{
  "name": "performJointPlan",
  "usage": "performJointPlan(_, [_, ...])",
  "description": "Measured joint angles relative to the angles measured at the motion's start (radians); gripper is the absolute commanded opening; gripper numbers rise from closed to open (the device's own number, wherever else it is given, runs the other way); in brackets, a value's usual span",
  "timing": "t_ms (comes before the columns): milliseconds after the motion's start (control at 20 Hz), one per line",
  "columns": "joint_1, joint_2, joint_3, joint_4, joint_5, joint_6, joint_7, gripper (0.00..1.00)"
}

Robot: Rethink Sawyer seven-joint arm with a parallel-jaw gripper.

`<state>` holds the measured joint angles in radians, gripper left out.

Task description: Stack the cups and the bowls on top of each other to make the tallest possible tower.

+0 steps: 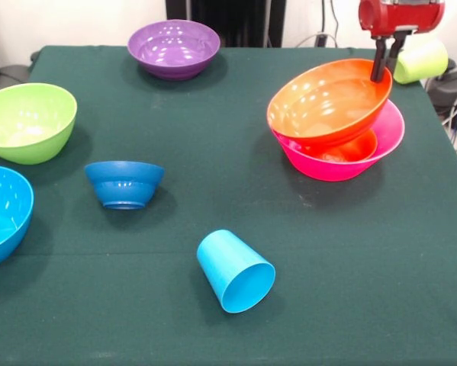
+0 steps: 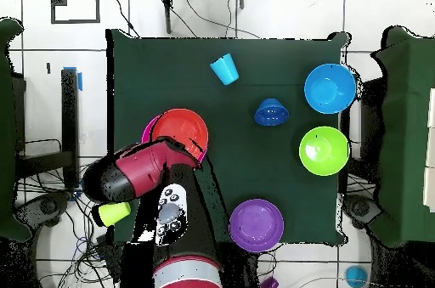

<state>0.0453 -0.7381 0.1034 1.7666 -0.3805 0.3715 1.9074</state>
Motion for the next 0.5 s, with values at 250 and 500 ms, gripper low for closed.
performJointPlan(250, [0.061, 0.0, -0.047, 0.0, 0.0, -0.012, 0.0, 0.0])
performJointPlan(500, [0.09, 0.0, -0.066, 0.0, 0.0, -0.023, 0.0, 0.0])
